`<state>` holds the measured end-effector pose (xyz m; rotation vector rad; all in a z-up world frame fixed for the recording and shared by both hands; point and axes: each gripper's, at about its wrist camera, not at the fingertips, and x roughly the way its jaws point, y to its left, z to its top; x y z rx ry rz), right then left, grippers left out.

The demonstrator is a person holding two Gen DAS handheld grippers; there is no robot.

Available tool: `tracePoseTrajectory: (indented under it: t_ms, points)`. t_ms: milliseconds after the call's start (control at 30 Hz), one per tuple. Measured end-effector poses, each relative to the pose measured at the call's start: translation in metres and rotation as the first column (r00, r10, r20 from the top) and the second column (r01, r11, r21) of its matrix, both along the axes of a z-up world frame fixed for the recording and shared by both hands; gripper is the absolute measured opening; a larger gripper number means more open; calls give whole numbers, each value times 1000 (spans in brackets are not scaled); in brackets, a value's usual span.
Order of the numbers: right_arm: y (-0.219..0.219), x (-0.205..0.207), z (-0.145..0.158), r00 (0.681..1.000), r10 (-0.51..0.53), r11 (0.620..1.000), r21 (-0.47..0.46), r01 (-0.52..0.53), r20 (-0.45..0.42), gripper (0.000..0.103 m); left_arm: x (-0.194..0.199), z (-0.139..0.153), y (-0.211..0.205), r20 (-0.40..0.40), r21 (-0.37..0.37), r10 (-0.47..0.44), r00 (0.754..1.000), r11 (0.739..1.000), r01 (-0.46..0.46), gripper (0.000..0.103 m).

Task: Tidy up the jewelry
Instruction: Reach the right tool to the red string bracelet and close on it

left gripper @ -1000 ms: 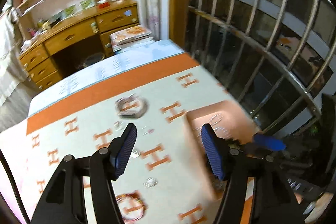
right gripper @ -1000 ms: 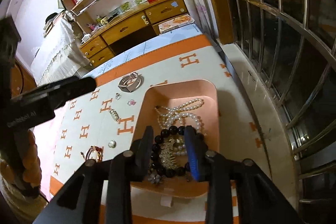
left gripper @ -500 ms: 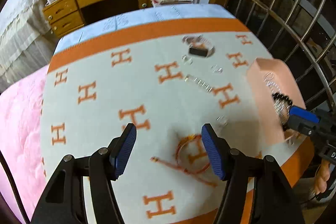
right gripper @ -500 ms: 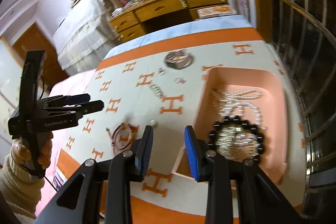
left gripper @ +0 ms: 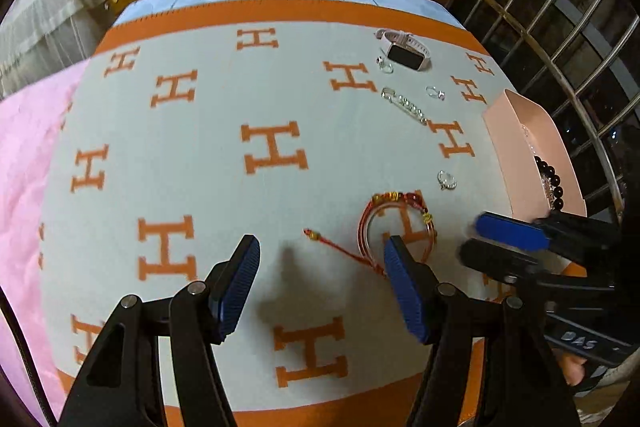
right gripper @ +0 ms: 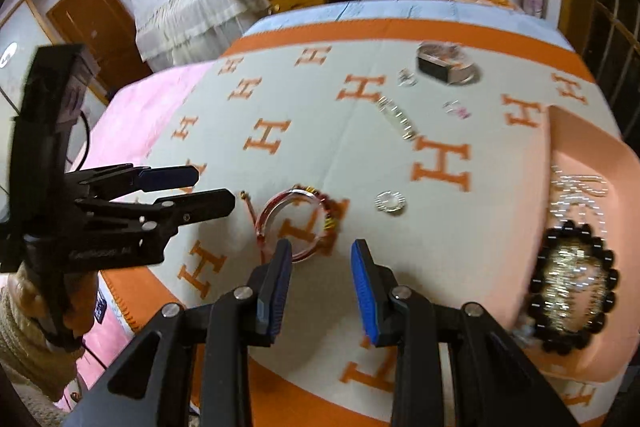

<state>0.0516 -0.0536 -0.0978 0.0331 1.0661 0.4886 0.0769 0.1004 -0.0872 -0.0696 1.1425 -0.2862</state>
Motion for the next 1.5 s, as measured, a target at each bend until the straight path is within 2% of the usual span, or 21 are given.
tracePoseTrajectory:
  t_ms: [200,233,300,400,467,567,767,867,1033,1233,1333,1400,1500]
  points:
    - [20,9,-16,1000,-10,997,-79,11,11,30,-3,-13,3,-20,-1,-5,1000,1000,5,63]
    - [23,11,-18,1000,-11,996,-93,12,13,28,-3,-14,4,-21,-3,-5,1000,1000,5,63]
    - [29,12,-24,1000,-8,991,-133,11,24,17,-3,-15,5,-21,-5,-6,1000,1000,6,63]
    - [37,7,-24,996,24,978,-210,-5,87,13,-2,-15,6,-18,-9,-6,1000,1000,6,63]
    - [37,5,-24,994,39,974,-225,-15,103,11,0,-14,7,-18,-9,-7,1000,1000,7,63]
    - [31,4,-23,995,33,977,-211,-12,97,11,3,-12,5,-12,-5,-13,1000,1000,13,63]
    - [1,3,-7,995,-27,994,-105,38,99,9,14,-2,-5,-2,-6,-30,1000,1000,30,63]
    - [-18,0,8,991,-57,997,-53,64,123,0,23,4,-13,10,-8,-38,999,999,38,63]
    - [-42,-3,28,983,-92,996,-4,94,157,0,46,10,-33,0,-19,-58,998,998,58,63]
    - [-37,-2,11,997,-43,999,-19,44,66,2,60,9,-52,-21,-42,-71,997,997,71,63]
    - [-27,-3,4,998,3,999,-52,1,58,11,65,9,-58,-24,-33,-72,997,997,71,63]
    - [-18,0,-2,997,28,995,-100,-22,65,28,68,8,-59,-34,-37,-71,997,997,70,63]
    - [-11,7,-11,997,59,989,-138,-52,47,30,71,7,-58,-47,-45,-64,997,997,62,63]
